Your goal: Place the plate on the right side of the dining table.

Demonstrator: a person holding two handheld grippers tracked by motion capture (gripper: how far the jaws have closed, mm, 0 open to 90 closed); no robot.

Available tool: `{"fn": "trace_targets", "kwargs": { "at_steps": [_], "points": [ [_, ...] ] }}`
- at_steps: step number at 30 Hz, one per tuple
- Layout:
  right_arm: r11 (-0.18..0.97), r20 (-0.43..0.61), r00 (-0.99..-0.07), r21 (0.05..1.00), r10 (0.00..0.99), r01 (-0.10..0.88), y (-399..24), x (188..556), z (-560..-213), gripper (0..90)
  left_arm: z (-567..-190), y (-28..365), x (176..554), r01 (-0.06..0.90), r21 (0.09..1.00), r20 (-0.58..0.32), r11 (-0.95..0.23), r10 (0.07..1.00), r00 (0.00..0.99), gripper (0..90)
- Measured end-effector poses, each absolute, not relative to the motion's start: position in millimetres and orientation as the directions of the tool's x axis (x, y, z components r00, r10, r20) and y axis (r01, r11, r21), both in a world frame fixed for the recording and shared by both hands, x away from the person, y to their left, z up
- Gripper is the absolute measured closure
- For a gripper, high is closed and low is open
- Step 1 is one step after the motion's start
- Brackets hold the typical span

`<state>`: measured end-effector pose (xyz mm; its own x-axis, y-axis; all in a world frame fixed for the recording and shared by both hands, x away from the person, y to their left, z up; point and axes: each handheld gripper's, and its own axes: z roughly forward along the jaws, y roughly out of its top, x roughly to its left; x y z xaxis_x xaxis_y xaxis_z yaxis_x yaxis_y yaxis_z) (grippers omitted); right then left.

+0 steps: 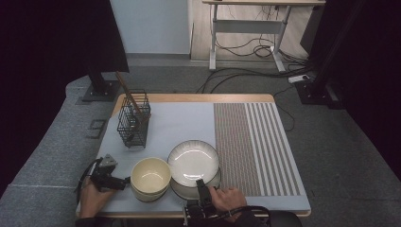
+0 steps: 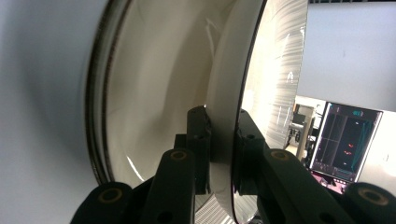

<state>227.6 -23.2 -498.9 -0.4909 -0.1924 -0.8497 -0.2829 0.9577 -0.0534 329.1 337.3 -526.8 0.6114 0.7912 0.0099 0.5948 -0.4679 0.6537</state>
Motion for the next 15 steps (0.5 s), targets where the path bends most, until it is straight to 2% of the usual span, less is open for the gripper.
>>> {"fn": "trace_targets", "kwargs": {
  "at_steps": [15],
  "points": [
    [0.971, -0.869, -0.469, -0.048, -0.155, -0.232, -36, 237, -486, 80.1, -527, 337, 329, 0.595, 0.653, 0.01, -0.468, 0.791, 0.611, 0.3]
  ]
}}
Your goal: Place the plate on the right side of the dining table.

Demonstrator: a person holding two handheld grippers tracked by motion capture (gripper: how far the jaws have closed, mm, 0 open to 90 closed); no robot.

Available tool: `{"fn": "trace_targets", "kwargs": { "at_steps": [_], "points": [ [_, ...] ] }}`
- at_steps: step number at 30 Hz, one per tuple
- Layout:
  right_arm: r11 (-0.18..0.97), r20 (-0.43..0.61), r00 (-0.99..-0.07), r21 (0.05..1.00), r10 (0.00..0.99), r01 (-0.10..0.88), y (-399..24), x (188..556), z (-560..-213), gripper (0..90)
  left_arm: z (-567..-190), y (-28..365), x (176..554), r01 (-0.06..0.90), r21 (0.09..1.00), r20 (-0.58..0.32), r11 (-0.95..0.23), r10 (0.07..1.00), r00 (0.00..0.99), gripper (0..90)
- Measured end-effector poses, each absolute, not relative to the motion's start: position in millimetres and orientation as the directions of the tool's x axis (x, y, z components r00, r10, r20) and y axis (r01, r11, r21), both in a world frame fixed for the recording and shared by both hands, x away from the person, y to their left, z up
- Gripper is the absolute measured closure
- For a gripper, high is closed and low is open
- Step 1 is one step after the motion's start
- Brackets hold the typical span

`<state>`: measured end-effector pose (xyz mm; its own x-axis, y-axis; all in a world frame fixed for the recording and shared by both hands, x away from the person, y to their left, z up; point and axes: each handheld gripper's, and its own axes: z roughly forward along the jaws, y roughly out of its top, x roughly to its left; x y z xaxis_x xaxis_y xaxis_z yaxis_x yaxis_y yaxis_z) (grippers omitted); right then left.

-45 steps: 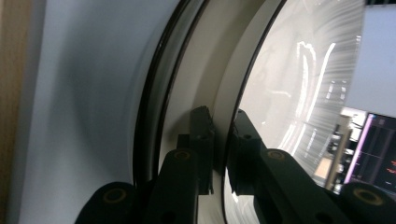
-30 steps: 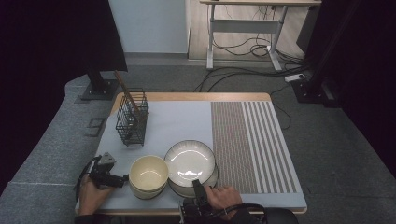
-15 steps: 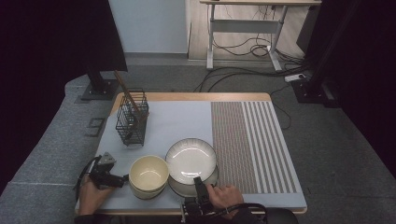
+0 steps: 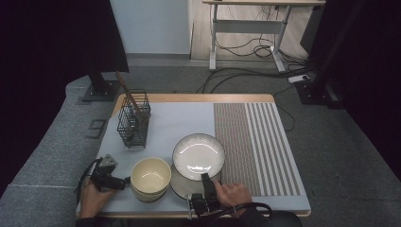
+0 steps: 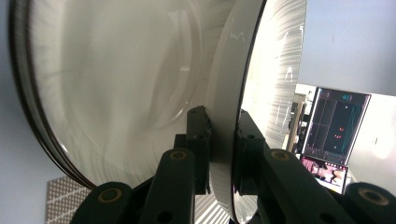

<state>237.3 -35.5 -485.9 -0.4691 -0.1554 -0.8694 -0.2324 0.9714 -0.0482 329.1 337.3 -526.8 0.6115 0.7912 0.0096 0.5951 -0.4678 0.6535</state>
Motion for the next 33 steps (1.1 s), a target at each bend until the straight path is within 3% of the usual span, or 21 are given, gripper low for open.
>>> {"fn": "trace_targets", "kwargs": {
  "at_steps": [33],
  "points": [
    [0.997, -0.894, -0.441, -0.08, -0.081, -0.021, -101, 279, -474, 80.0, -527, 337, 329, 0.595, 0.653, 0.009, -0.468, 0.791, 0.612, 0.3]
  ]
}}
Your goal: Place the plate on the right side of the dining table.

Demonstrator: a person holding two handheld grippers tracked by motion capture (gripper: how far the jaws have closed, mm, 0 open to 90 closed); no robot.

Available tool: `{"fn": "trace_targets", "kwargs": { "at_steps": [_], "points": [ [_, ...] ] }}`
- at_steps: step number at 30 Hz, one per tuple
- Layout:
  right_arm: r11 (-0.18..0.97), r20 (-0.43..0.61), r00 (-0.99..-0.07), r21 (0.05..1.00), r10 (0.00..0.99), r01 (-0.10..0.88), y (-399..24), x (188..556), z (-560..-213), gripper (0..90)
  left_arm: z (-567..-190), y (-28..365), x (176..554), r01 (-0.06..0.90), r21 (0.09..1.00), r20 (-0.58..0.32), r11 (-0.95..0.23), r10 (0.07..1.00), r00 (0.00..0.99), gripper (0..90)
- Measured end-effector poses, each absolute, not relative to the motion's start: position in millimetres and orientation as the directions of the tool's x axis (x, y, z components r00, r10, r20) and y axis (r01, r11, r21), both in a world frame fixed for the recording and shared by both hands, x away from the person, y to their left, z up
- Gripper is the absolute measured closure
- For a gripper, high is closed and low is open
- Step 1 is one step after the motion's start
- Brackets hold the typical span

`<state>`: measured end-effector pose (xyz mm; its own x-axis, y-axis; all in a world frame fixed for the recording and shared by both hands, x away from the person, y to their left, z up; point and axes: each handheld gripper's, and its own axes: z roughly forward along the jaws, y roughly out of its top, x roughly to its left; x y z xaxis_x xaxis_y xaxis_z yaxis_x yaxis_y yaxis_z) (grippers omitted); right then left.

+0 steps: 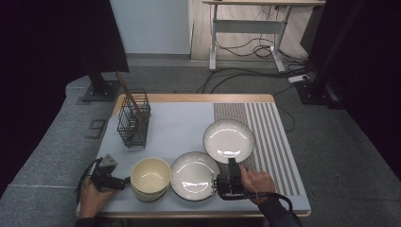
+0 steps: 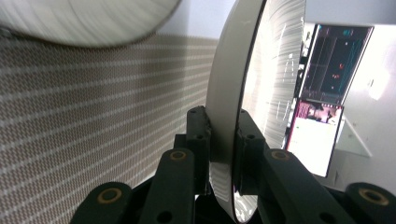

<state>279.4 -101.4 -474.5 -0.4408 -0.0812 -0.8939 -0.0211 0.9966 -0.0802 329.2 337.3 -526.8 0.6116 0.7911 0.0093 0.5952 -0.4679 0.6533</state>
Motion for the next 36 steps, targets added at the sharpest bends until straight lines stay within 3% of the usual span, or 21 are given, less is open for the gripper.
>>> {"fn": "trace_targets", "kwargs": {
  "at_steps": [36],
  "points": [
    [0.983, -0.872, -0.489, -0.07, 0.022, 0.17, -159, 318, -507, 79.5, -527, 337, 329, 0.595, 0.653, 0.009, -0.468, 0.791, 0.611, 0.3]
  ]
}}
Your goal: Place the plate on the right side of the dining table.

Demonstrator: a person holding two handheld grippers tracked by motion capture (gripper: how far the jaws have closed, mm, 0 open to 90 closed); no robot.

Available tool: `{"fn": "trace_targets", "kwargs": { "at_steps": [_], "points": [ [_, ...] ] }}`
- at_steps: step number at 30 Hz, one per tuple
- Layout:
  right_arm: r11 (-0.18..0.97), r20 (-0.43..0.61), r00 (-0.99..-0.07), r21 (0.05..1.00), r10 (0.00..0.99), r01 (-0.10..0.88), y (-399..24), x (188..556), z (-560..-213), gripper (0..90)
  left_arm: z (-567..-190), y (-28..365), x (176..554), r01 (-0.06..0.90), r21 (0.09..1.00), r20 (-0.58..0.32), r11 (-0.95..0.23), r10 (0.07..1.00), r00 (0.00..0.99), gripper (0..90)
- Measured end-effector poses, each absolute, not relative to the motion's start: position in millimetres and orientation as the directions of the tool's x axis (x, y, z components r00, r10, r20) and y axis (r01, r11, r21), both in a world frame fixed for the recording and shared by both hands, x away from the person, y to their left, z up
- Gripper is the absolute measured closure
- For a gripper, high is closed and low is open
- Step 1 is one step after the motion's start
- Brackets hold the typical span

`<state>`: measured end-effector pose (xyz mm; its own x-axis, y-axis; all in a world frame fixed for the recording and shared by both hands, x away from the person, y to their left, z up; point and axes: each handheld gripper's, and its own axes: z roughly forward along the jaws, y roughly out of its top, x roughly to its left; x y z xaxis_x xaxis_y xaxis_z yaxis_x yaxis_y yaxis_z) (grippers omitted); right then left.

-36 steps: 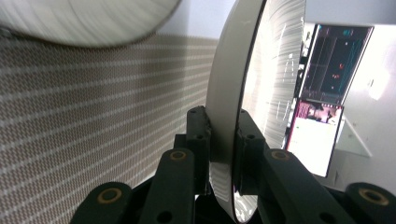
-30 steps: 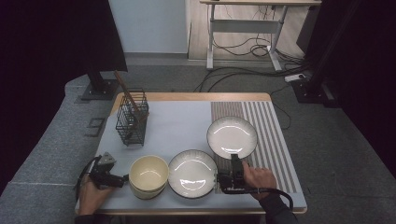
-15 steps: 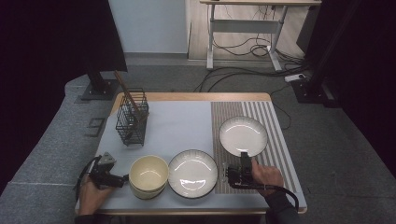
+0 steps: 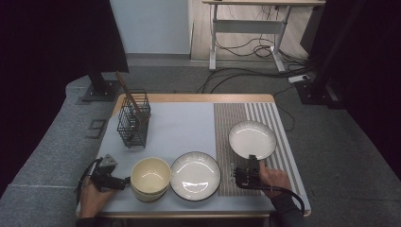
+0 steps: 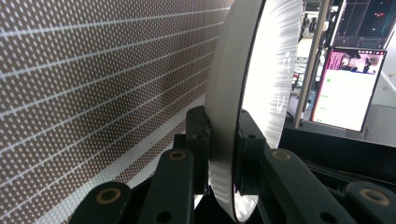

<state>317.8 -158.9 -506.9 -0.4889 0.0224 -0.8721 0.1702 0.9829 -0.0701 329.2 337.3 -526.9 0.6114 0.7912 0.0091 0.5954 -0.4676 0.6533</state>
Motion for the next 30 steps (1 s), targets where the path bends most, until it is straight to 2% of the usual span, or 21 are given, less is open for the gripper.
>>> {"fn": "trace_targets", "kwargs": {
  "at_steps": [30],
  "points": [
    [0.976, -0.834, -0.551, -0.084, 0.041, 0.199, -169, 327, -529, 79.3, -527, 337, 329, 0.595, 0.653, 0.009, -0.468, 0.791, 0.612, 0.3]
  ]
}}
